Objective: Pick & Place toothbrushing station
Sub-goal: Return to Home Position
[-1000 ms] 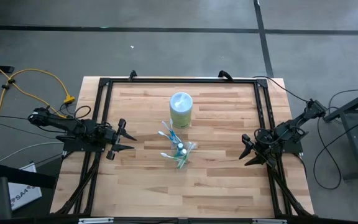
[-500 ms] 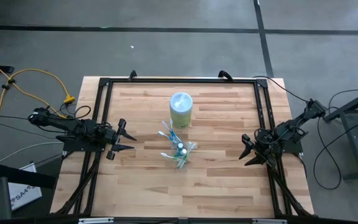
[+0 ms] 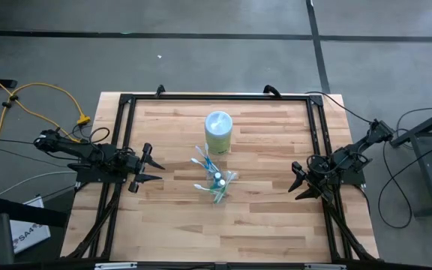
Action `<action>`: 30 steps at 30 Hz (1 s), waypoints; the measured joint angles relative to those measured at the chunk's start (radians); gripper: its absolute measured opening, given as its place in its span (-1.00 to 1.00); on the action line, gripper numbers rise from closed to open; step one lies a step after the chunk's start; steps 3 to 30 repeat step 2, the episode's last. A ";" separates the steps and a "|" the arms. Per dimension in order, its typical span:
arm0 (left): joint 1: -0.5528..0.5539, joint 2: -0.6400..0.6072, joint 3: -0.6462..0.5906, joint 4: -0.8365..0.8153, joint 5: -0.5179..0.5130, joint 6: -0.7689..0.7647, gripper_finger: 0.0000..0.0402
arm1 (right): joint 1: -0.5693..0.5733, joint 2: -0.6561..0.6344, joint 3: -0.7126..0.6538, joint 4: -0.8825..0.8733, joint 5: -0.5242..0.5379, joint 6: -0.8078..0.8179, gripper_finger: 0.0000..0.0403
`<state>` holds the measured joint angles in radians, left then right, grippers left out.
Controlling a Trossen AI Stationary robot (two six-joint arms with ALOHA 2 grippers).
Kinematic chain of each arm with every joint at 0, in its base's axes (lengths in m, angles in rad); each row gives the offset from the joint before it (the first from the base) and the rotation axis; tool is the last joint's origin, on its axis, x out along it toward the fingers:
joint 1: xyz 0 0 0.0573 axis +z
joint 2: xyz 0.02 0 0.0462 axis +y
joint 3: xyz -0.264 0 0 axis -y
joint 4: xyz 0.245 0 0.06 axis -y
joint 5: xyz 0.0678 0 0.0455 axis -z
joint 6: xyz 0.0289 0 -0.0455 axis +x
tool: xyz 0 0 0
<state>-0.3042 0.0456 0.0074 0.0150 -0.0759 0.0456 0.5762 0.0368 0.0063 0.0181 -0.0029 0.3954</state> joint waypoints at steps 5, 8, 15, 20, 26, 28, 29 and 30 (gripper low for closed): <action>0.000 0.000 0.000 0.000 0.000 0.000 -0.22 | 0.000 0.000 0.000 0.000 0.000 0.000 -0.23; 0.000 0.000 0.000 0.000 0.000 0.000 -0.22 | 0.000 0.000 0.000 0.000 0.000 0.000 -0.23; 0.000 0.000 0.000 0.000 0.000 0.000 -0.22 | 0.000 0.000 0.000 0.000 0.000 0.000 -0.23; 0.000 0.000 0.000 0.000 0.000 0.000 -0.22 | 0.000 0.000 0.000 0.000 0.000 0.000 -0.23; 0.000 0.000 0.000 0.000 0.000 0.000 -0.22 | 0.000 0.000 0.000 0.000 0.000 0.000 -0.23; 0.000 0.000 0.000 0.000 0.000 0.000 -0.22 | 0.000 0.000 0.000 0.000 0.000 0.000 -0.23; 0.000 0.000 0.000 0.000 0.000 0.000 -0.22 | 0.000 0.000 0.000 0.000 0.000 0.000 -0.23; 0.000 0.000 0.000 0.000 0.000 0.000 -0.22 | 0.000 0.000 0.000 0.000 0.000 0.000 -0.23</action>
